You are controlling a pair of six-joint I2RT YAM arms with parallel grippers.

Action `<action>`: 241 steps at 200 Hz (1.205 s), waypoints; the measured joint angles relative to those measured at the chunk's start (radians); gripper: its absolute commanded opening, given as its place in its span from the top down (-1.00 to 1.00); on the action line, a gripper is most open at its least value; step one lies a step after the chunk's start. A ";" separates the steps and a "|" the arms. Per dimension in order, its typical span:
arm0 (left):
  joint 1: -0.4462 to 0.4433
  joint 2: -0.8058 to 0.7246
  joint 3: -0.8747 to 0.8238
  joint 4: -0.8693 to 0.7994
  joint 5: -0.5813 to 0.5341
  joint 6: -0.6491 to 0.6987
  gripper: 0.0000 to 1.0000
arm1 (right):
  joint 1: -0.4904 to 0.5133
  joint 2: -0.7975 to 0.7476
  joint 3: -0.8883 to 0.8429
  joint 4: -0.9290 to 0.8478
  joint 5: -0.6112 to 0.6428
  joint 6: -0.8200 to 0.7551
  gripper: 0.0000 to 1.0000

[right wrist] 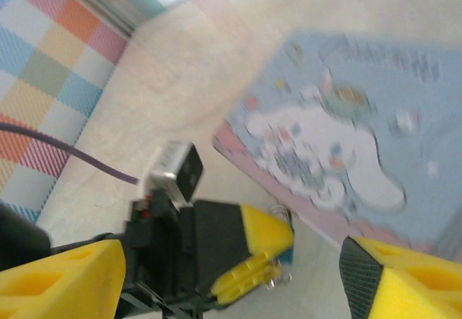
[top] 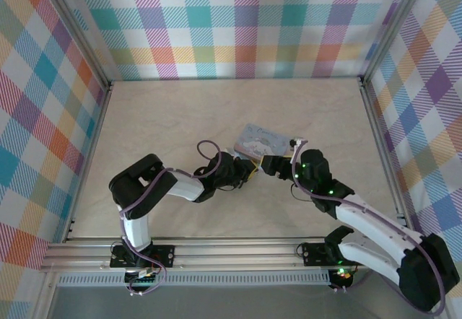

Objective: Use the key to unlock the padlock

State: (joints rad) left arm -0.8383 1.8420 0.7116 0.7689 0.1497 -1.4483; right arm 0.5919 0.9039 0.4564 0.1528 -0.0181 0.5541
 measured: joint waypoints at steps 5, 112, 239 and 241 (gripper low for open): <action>0.000 -0.006 0.005 -0.018 0.001 -0.003 1.00 | -0.001 -0.013 0.007 0.000 -0.001 -0.041 -0.72; 0.000 -0.097 0.051 -0.165 0.018 -0.022 1.00 | 0.092 -0.082 0.027 -0.105 -0.008 -0.749 -0.55; 0.000 -0.099 0.059 -0.173 0.026 -0.022 1.00 | 0.303 0.156 -0.002 -0.062 0.324 -1.221 0.16; 0.000 -0.099 0.059 -0.173 0.026 -0.022 1.00 | 0.303 0.159 -0.002 -0.058 0.328 -1.219 0.16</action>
State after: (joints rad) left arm -0.8383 1.7432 0.7708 0.5961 0.1761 -1.4700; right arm 0.8948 1.0626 0.4541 0.0948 0.3096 -0.6651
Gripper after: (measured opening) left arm 0.129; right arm 0.442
